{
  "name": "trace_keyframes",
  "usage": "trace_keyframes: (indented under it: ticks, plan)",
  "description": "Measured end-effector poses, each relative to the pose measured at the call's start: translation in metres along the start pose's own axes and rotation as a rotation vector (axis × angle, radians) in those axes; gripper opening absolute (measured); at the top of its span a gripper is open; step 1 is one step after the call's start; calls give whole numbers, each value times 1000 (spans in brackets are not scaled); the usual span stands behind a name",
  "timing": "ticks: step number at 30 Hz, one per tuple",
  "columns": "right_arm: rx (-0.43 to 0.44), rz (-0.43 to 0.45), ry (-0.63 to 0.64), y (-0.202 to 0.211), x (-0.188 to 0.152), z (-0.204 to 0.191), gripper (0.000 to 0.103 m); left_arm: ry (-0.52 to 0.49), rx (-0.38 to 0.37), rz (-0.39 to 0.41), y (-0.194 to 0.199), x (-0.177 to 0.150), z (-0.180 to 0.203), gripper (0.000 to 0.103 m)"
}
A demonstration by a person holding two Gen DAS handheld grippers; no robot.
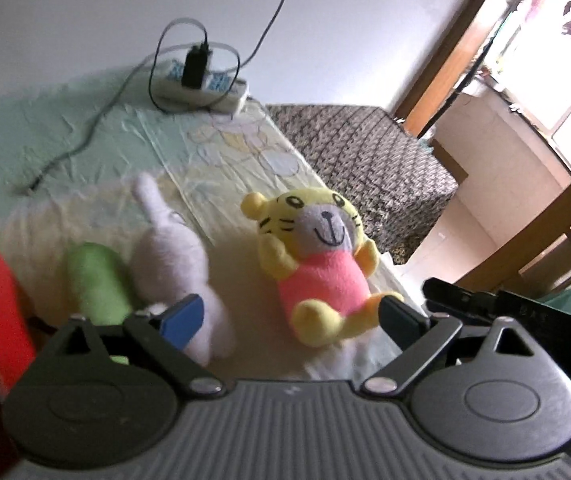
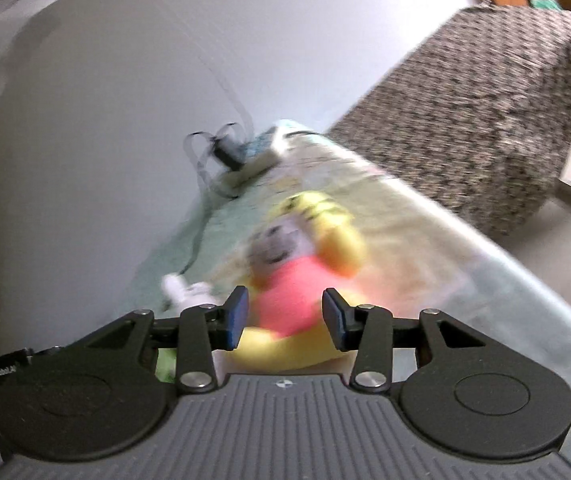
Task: Organize objects
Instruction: 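Move the right gripper to the yellow tiger plush, then grasp the yellow tiger by its head with the right gripper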
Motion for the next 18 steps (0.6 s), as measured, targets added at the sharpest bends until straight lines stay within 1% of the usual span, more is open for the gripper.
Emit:
trace_keyframes:
  ticks: [2, 4, 7, 10, 11, 12, 16, 18]
  plan:
    - [9, -6, -23, -5, 8, 12, 46, -6, 2, -20, -15, -2, 8, 94]
    - [17, -13, -34, -11, 11, 22, 53, -15, 3, -45, -30, -7, 16, 94]
    - [31, -41, -28, -19, 10, 31, 55, -28, 4, -68, -50, -11, 28, 94]
    - [68, -79, -30, -31, 13, 36, 63, 1, -42, -77, -67, -7, 36, 94]
    - [76, -87, -34, -35, 16, 38, 64, 10, -51, -81, -73, -6, 37, 94]
    - [85, -89, -40, -39, 19, 39, 64, 12, -48, -89, -80, -6, 38, 94]
    - [111, -123, -65, -55, 23, 45, 64, -13, 23, -125, -104, -10, 35, 94]
    - [115, -138, -58, -62, 23, 46, 64, 2, 28, -133, -108, -9, 31, 94]
Point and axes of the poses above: each gripper's, at about its wrist camera, not at the fingertips, and y roughly against the way its jaws point, z to its right, x to its top, the point moved 6 cm from there along -y, roughly the way its jaws point, and after that the axes turned 6 degrees about z, right-handed, at the moved point
